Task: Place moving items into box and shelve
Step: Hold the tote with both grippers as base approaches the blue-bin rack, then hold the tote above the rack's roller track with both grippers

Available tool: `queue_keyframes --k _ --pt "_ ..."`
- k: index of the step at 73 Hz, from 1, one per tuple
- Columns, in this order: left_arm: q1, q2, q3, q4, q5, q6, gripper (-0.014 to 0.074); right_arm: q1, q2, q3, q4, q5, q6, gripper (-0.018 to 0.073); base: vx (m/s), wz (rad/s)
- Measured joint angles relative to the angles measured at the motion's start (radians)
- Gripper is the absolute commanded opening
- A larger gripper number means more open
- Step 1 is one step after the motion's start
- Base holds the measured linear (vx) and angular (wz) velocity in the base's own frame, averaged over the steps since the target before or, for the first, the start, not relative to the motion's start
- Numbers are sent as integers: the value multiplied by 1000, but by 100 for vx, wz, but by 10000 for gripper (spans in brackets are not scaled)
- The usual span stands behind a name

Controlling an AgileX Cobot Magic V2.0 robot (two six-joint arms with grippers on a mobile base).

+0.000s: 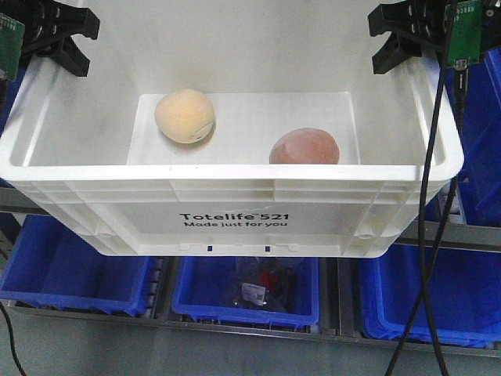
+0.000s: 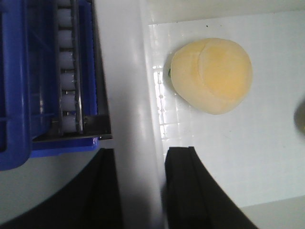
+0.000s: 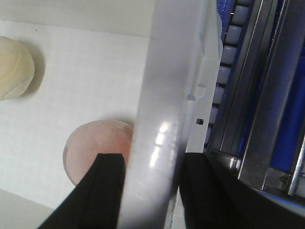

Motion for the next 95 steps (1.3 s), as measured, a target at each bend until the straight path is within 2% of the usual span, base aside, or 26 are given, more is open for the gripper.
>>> queue_keyframes --k 95 --pt "0 0 0 -1 0 0 -17 0 0 0 -1 0 0 -11 4 -9"
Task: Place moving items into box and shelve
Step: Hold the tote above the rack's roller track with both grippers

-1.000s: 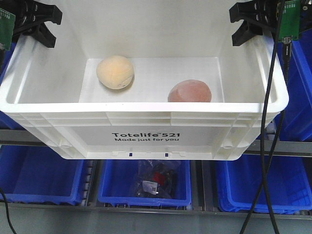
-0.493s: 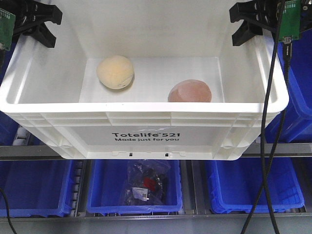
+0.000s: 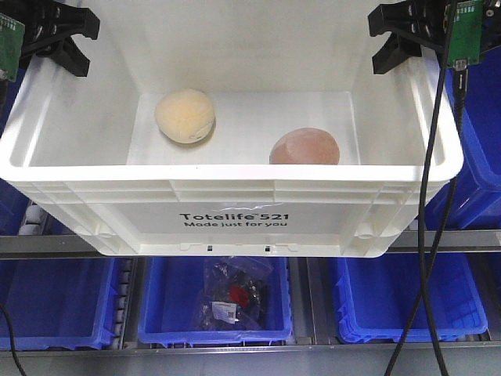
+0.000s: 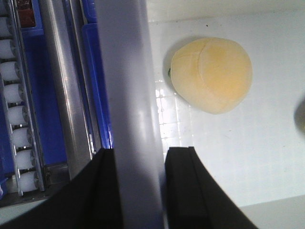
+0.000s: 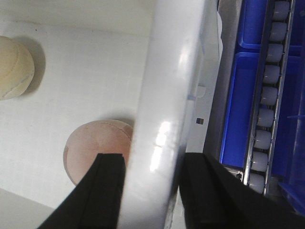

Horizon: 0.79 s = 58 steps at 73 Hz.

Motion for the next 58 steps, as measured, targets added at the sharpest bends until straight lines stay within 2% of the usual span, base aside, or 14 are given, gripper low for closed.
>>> queue_keyframes --k 58 --pt "0 0 0 0 0 0 -17 0 0 0 0 0 0 -11 0 0"
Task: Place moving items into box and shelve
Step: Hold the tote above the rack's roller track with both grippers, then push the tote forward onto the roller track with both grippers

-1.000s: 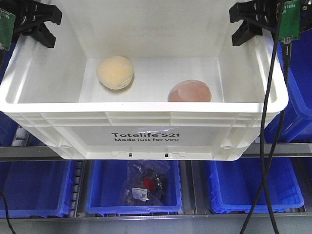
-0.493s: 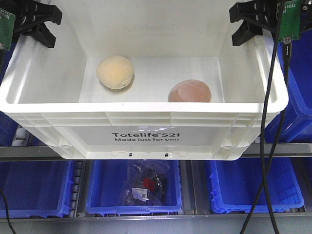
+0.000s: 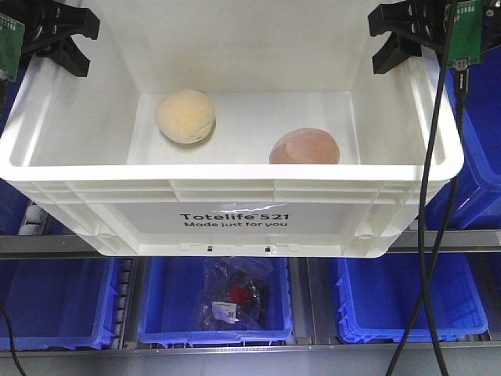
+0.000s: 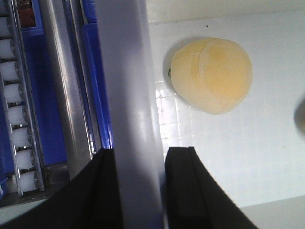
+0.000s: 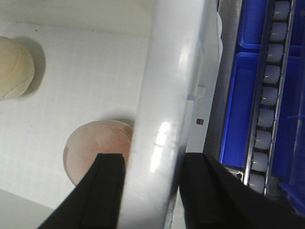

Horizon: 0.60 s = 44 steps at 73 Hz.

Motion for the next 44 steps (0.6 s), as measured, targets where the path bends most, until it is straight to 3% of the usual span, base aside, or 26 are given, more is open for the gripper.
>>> queue_keyframes --k 44 --pt "0 53 0 11 -53 45 -17 0 42 0 -9 -66 -36 -11 0 0"
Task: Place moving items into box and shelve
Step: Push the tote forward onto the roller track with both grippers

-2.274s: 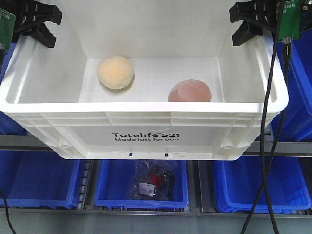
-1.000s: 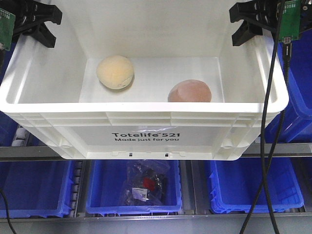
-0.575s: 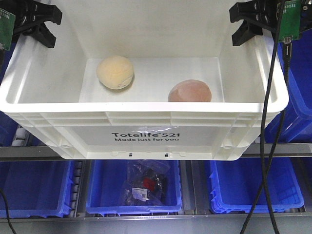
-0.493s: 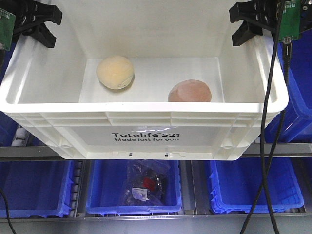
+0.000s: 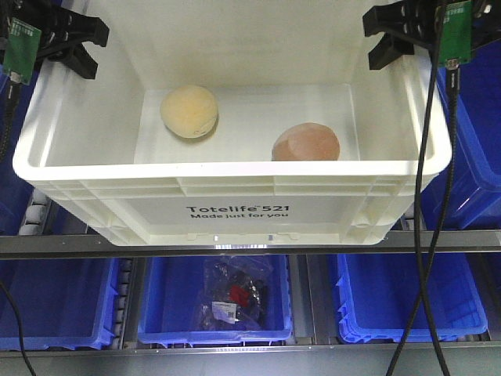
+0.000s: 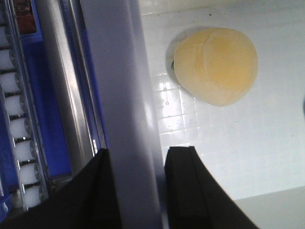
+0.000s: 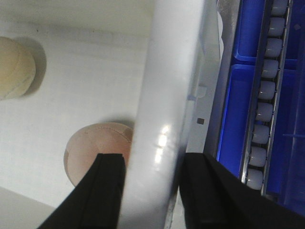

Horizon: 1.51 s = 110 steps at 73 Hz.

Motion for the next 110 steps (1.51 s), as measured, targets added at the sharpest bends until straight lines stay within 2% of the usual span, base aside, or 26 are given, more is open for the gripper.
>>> queue_keyframes --k 50,81,110 --pt "4 71 0 55 -133 5 -17 -11 92 7 45 -179 -110 -11 0 0" --pt "11 104 0 61 -177 23 -17 -16 127 12 78 -238 -144 -11 0 0" --pt "11 121 0 103 -202 28 -17 -16 171 12 100 -254 -157 -11 0 0"
